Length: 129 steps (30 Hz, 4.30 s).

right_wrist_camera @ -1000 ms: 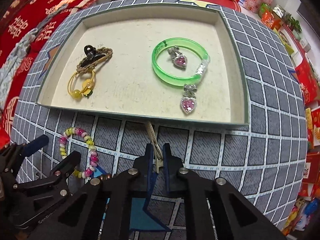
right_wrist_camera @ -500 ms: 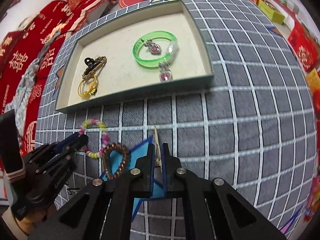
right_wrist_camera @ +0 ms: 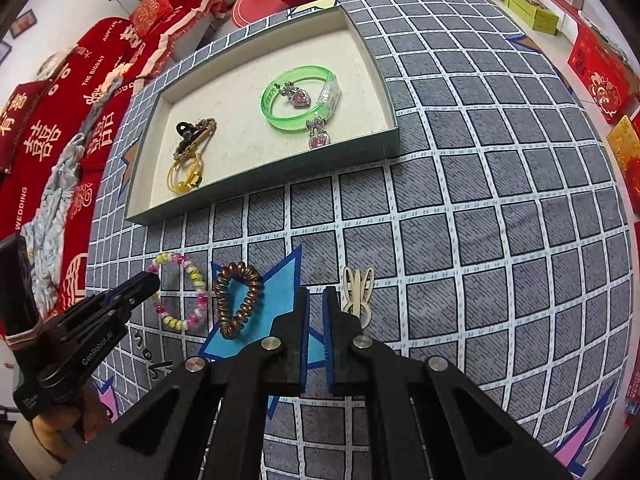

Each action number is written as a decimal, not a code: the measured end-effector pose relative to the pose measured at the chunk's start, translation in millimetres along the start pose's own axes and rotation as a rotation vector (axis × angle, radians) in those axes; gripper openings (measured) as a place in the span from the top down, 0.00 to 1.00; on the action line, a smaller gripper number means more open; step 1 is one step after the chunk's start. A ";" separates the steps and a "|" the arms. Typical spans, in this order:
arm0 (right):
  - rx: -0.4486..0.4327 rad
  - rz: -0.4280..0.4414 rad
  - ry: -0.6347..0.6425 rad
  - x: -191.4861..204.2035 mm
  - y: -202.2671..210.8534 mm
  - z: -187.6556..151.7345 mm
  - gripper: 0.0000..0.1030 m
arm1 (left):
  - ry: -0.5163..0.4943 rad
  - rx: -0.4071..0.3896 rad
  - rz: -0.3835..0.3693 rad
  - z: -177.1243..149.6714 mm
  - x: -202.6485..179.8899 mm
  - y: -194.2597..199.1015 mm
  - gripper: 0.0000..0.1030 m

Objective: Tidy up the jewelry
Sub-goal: 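Grasp the beaded bracelet with the left tool while the right tool grasps the bunny-ear clip, then carry the beaded bracelet and the bunny-ear clip over the tray with both tools, then lower both items into the tray and open both tools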

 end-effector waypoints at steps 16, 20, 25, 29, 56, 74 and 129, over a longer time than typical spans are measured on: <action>0.035 -0.114 0.069 -16.0 -18.6 -30.6 0.47 | 0.013 0.012 0.003 -20.0 11.1 7.5 0.78; 0.045 -0.141 0.068 -15.7 -27.8 -30.9 0.57 | 0.013 0.013 0.002 -22.8 10.4 8.3 0.78; 0.036 -0.218 0.112 -9.5 -33.0 -27.7 0.72 | 0.017 0.010 0.001 -24.5 9.1 9.3 0.78; 0.035 -0.199 0.077 -10.8 -33.8 -26.9 0.91 | 0.015 0.002 -0.001 -25.6 7.1 13.3 0.78; -0.113 0.009 0.036 9.6 37.5 55.9 0.91 | 0.050 -0.139 -0.013 63.0 11.8 50.7 0.78; -0.116 0.036 0.075 27.8 -2.3 155.3 0.91 | 0.102 -0.148 0.027 151.2 16.9 -2.6 0.78; -0.036 0.120 0.000 20.0 -47.1 205.3 0.64 | -0.040 -0.075 0.290 191.9 24.1 -61.0 0.78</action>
Point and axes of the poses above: each gripper's, at about its wrist camera, not at the fingertips, and y roughly against the way its jaws point, x to its left, z to its top, the point moved 10 cm from there along -y, roughly the way its jaws point, and after that the axes turned 4 degrees about -y, right-handed, at the moved point
